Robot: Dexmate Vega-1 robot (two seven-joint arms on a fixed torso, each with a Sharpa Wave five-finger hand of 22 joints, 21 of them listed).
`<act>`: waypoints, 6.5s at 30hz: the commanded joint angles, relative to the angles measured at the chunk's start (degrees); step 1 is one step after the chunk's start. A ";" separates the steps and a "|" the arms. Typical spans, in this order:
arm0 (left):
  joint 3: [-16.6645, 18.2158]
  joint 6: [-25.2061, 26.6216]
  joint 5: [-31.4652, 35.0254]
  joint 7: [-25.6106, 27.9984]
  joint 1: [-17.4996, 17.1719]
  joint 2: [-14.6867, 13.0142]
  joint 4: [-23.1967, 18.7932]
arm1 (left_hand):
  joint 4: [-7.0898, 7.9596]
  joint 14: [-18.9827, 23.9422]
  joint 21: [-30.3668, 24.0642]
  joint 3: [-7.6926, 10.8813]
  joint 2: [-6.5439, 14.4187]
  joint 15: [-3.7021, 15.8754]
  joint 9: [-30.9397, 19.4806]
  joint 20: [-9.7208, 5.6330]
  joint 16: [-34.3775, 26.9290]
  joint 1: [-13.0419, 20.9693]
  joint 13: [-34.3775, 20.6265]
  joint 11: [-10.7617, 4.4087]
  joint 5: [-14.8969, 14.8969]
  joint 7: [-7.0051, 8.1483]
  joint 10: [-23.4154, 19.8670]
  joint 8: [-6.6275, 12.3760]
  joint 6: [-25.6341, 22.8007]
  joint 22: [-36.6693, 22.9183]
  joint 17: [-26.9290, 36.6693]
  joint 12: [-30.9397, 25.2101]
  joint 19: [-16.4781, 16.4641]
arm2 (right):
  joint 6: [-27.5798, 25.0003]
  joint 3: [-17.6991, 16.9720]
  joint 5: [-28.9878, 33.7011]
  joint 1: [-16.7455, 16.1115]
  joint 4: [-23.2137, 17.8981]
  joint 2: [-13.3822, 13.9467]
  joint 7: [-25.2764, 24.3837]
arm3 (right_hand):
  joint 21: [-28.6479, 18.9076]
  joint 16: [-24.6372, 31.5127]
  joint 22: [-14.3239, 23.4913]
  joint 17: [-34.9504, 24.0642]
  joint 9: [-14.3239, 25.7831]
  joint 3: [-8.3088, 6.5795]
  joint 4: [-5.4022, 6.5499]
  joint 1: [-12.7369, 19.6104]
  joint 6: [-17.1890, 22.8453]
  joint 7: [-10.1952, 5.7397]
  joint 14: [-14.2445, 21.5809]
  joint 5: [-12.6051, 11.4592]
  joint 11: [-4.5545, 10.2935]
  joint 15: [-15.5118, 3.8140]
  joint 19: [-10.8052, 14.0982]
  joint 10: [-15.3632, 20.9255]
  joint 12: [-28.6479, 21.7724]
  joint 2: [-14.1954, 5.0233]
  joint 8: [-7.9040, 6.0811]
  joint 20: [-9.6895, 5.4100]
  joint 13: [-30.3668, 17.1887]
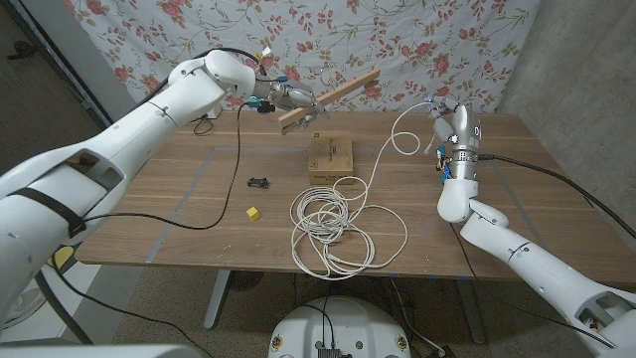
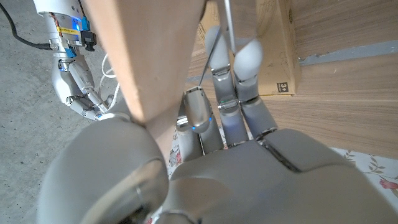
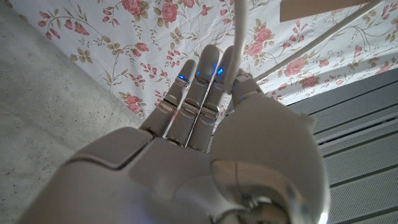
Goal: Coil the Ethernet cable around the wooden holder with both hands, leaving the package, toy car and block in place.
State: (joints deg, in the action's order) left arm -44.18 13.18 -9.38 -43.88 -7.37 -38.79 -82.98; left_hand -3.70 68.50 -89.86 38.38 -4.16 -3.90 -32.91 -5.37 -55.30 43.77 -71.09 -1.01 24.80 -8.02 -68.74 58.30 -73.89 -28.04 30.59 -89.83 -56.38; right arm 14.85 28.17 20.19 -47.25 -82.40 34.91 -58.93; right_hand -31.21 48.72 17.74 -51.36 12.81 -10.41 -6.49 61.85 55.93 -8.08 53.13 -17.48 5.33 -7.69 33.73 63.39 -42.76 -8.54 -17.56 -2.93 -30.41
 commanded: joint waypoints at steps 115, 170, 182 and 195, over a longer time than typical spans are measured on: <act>-1.53 -3.08 -11.23 -13.81 -4.19 -0.49 -9.22 | 0.35 13.11 -0.02 0.49 7.36 9.33 1.29 -2.45 -33.50 7.14 0.01 -0.05 3.62 -0.36 -0.82 3.45 0.47 0.61 16.38 0.05 0.08 | -5.72 25.47 1.24 57.56 51.58 -12.38 44.57 | -5.05 -7.63 -2.51 -8.20 1.24 5.57 1.72 1.82 7.21 3.05 -0.02 -5.37 -0.75 -4.84 -3.19 -2.13 0.38 0.23 4.24 -8.43 -0.78; 2.29 -9.35 -17.23 -8.23 -0.27 8.76 7.70 | 0.36 12.95 0.06 0.35 8.03 9.77 2.14 -2.78 -33.60 7.08 0.02 -0.47 3.76 -0.27 -1.00 4.38 1.02 0.31 16.58 0.05 -0.57 | -7.01 18.77 -41.11 48.17 61.96 -9.40 86.50 | -8.70 -38.15 -6.54 19.62 -0.86 18.09 6.79 -0.31 -26.68 -0.62 -33.08 -5.90 1.99 -0.91 -18.99 -41.61 31.68 6.03 7.59 -1.79 11.91; -1.49 -12.03 -14.32 -12.87 7.16 16.97 21.87 | 0.33 13.06 0.06 0.41 8.13 9.80 2.36 -2.86 -33.73 7.03 0.01 -0.52 3.88 -0.32 -1.11 4.62 1.15 0.30 17.01 0.04 -0.71 | -5.10 13.85 -44.29 45.24 62.13 -8.21 99.87 | -6.56 -38.20 -6.82 22.07 -0.91 20.98 6.17 1.36 -37.33 -1.86 -42.26 -8.54 4.41 0.67 -23.10 -51.30 32.52 6.73 7.56 -1.33 12.10; -3.19 -15.47 -12.07 -15.30 12.57 24.81 36.10 | 0.33 13.08 -0.10 0.45 8.27 9.86 2.37 -2.90 -33.76 6.94 0.01 -0.47 3.93 -0.37 -1.09 5.01 1.20 -0.16 17.29 0.03 -0.75 | 0.68 11.21 -45.50 42.83 61.82 -8.23 109.74 | -5.70 -37.28 -6.81 23.96 -1.09 19.09 4.16 7.69 -43.48 -4.16 -46.83 -10.04 6.91 0.58 -24.26 -56.04 31.90 1.27 6.81 -1.02 13.02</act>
State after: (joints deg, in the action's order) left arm -45.62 0.53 -23.54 -56.70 0.44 -20.55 -58.49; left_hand -3.31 68.50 -89.74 38.77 -3.66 -3.90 -30.26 -5.37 -55.30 43.28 -71.09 -0.82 28.30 -8.17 -69.33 62.76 -72.63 -28.04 30.59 -89.83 -56.38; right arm 10.79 41.46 -24.61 -2.67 -20.49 26.34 41.71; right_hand -37.03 10.91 10.88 -27.59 11.71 9.67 -1.88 67.77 12.85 -11.98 6.59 -27.34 12.08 -2.22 9.59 7.86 -10.42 -5.58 -10.39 -2.33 -17.50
